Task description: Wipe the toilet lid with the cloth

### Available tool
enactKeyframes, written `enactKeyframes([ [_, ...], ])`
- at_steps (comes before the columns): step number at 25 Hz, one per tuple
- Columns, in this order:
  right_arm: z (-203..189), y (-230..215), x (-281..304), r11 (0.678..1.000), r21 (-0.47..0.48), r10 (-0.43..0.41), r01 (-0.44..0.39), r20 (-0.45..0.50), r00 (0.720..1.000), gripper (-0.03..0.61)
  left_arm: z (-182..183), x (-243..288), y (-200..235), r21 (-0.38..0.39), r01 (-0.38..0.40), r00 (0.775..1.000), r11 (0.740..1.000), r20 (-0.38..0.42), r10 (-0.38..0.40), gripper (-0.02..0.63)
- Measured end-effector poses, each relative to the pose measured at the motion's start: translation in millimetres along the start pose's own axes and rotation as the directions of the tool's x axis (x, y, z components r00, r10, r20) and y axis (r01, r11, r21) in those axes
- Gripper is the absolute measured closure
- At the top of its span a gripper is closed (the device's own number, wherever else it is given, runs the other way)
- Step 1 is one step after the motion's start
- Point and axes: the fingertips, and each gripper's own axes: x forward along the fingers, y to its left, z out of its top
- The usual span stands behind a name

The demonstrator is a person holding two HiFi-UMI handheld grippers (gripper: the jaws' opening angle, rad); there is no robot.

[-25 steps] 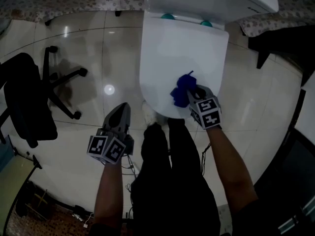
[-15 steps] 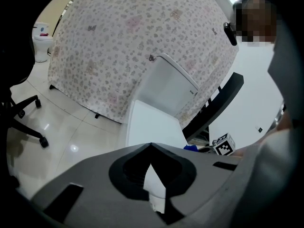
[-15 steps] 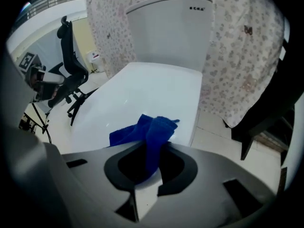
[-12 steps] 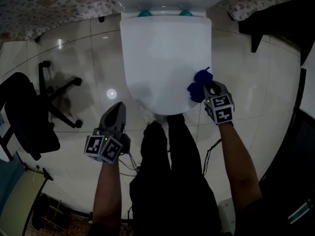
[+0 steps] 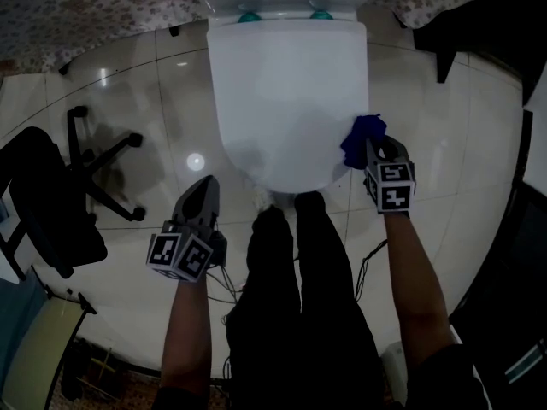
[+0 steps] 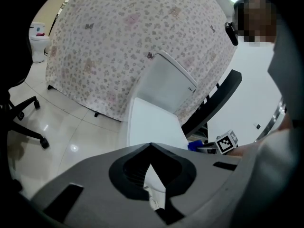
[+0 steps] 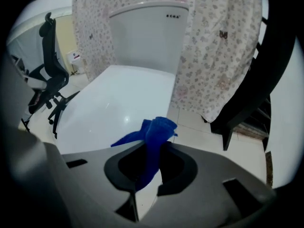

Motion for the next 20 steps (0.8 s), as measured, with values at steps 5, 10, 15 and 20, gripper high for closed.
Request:
enactKeyframes([
  [5,51,72,-39,0.994,-0.055,0.102,-0.093,0.181,0.978,0.525,5,-17,-1,-0.017,-0.004,1.000,1.000,0.011,0.004,0.621],
  [10,98,174,-77,0.955,-0.074,0.296,-0.287,0.299,0.907,0.525,24,-48,-4,-0.008,-0.013,0.999,1.000,0.037,0.013,0.621],
  [15,106,278,-75,0.823,0.061,0.527,-0.565,0.289,0.799,0.525,21,-73,15,0.004,-0.054,0.997,0.999,0.046,0.054,0.621],
  [20,65,312,-32,0.763,0.220,0.584,-0.607,0.167,0.794,0.525,-6,-77,23,-0.015,-0.074,0.997,0.997,0.024,0.074,0.621],
])
